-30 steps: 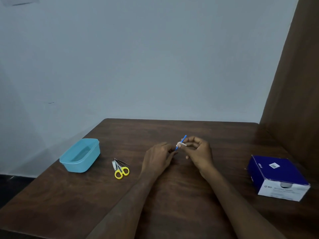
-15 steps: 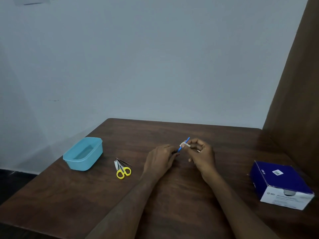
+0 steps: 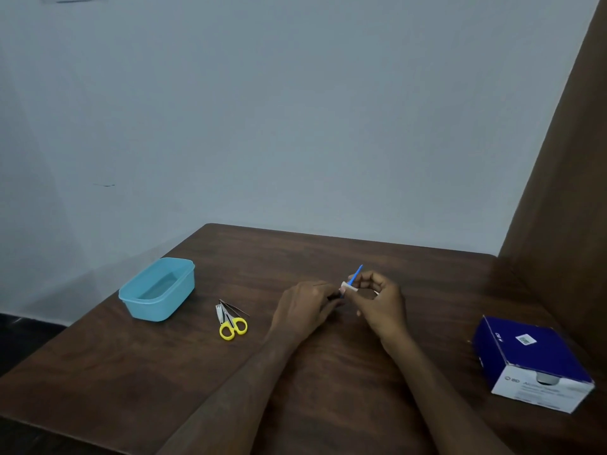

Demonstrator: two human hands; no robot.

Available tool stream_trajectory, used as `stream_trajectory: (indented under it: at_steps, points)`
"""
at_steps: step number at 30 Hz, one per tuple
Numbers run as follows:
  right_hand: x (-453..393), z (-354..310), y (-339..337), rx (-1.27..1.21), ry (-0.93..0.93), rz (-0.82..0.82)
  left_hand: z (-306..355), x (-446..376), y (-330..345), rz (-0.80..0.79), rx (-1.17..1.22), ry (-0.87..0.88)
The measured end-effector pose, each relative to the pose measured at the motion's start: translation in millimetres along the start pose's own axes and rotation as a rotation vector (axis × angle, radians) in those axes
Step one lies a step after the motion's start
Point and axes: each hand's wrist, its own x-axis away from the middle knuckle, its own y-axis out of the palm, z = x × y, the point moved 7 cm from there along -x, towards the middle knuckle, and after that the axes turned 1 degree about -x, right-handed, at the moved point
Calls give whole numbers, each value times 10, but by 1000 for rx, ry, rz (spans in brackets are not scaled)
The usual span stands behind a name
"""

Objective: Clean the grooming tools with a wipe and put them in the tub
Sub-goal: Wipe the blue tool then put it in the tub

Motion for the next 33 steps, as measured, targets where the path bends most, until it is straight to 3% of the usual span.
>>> stream_trajectory:
  at_steps: [15, 25, 33]
  points:
    - [-5, -34, -57, -46, 57, 37, -80, 30, 37, -13, 44, -60]
    - [41, 40, 100, 39, 54, -83, -168, 30, 55, 40, 77, -137]
    - [-18, -9, -95, -36, 64, 83, -139, 23, 10, 32, 67, -99]
